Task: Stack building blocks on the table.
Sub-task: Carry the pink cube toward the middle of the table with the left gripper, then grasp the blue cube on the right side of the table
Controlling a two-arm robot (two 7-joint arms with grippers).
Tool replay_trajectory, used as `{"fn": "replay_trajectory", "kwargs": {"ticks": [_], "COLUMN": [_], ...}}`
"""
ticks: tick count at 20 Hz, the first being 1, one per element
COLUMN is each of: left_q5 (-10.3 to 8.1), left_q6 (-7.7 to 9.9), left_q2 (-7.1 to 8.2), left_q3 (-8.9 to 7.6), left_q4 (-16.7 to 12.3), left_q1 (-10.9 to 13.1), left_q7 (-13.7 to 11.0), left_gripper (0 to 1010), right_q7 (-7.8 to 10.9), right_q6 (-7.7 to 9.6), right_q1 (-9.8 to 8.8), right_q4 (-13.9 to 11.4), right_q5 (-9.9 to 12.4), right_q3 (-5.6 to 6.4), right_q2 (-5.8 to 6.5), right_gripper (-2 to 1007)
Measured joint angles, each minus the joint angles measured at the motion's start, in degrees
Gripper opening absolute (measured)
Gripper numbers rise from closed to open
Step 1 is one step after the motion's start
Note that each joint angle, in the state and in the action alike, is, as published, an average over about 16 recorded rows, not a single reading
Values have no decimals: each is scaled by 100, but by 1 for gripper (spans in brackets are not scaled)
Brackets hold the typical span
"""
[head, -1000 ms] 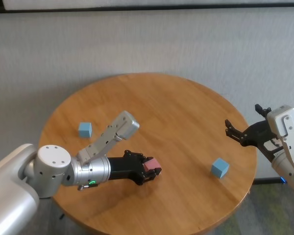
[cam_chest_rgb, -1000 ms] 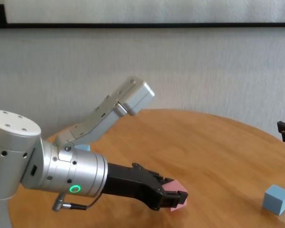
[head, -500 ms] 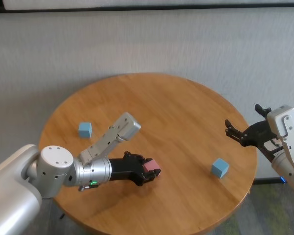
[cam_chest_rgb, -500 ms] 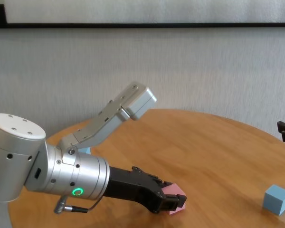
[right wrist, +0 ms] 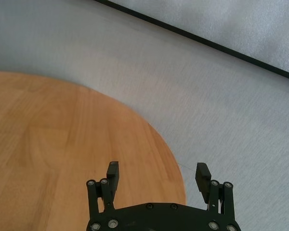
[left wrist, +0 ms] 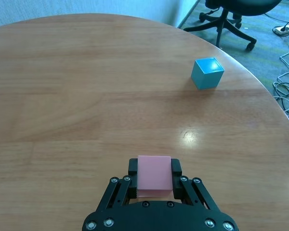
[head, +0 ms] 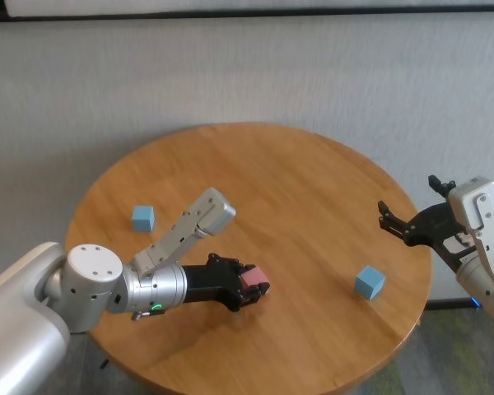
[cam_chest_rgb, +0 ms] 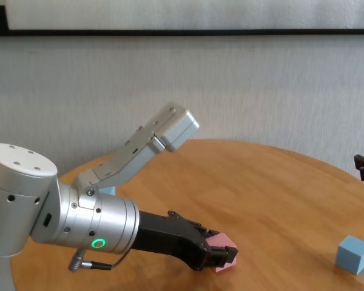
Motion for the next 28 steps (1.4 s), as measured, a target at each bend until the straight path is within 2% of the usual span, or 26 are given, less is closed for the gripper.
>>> {"fn": "replay_trajectory", "kwargs": {"ticks": [6, 11, 18, 23, 28], "left_q5": [-3, -8, -124, -320, -507], "left_q6": [-1, -2, 3, -28, -262], "left_q2": [7, 12, 71, 140, 223], "left_q3": [-3, -7, -83, -243, -550], "left_q4": [-15, -34, -269, -577, -1010], "left_q1": [4, 12, 129, 313, 634], "left_q7": [7, 7, -27, 71, 438], "left_gripper": [568, 727, 916, 982, 1000], "right_q7": [0, 0, 0, 0, 0], "right_q6": [0, 0, 0, 0, 0], "right_q1": [0, 0, 0, 0, 0], "right_q4": [0, 0, 0, 0, 0], "right_q5": [0, 0, 0, 0, 0], "right_q3": [0, 0, 0, 0, 0], "right_q2": [0, 0, 0, 0, 0], "right_gripper": [1005, 1005, 1005, 1005, 1005]}}
